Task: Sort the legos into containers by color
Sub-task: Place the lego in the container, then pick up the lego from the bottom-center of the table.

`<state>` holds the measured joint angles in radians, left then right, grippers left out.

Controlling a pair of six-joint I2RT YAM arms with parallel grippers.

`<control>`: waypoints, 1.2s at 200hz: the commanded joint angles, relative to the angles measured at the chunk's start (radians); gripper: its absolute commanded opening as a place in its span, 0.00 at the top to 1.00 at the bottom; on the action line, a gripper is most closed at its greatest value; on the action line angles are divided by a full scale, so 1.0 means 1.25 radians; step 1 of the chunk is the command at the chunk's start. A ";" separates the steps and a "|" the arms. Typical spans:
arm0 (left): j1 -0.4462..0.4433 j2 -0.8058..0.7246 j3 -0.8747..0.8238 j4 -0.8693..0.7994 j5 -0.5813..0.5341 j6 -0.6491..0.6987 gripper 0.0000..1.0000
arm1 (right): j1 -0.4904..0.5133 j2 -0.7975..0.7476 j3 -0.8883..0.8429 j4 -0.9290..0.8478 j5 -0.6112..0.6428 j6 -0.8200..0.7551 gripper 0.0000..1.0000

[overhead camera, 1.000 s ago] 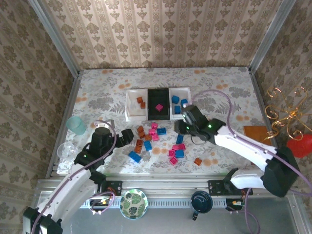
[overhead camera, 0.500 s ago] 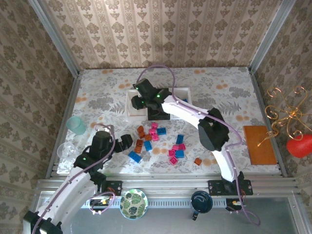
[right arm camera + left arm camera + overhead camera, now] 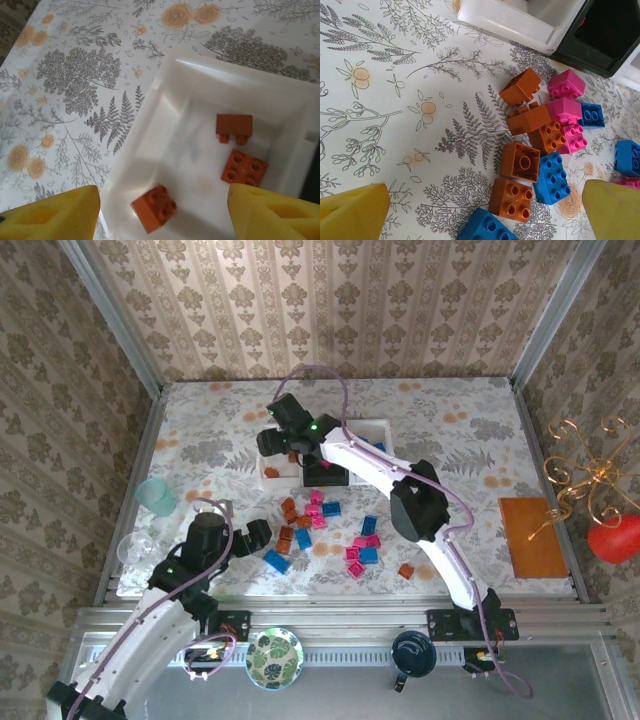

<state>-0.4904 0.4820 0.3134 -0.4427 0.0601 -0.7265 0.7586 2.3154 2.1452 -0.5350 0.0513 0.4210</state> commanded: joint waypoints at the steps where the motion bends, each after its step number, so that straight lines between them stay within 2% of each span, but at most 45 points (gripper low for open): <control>1: -0.004 -0.011 -0.004 -0.017 0.008 -0.012 0.00 | 0.016 -0.160 -0.132 0.047 0.014 -0.013 0.29; 57: -0.002 0.008 -0.016 0.029 0.006 -0.004 0.00 | 0.059 -0.526 -0.651 0.143 -0.006 0.033 0.27; 91: 0.002 0.051 -0.023 0.056 0.008 0.005 0.00 | 0.109 -0.701 -0.907 0.058 0.006 0.081 0.26; 118: 0.007 0.080 -0.025 0.072 0.010 0.007 0.00 | 0.174 -0.789 -1.027 -0.042 -0.013 0.124 0.26; 162: 0.022 0.097 -0.026 0.091 0.022 0.006 0.00 | 0.251 -0.788 -1.094 -0.098 -0.010 0.176 0.26; 240: 0.022 0.067 -0.031 0.053 0.019 0.008 0.00 | 0.246 -0.599 -1.035 -0.035 0.023 0.133 0.28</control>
<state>-0.4694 0.5896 0.2882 -0.3553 0.0761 -0.7261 1.0679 1.5211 0.8009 -0.5919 0.0448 0.6048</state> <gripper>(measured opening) 0.998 0.730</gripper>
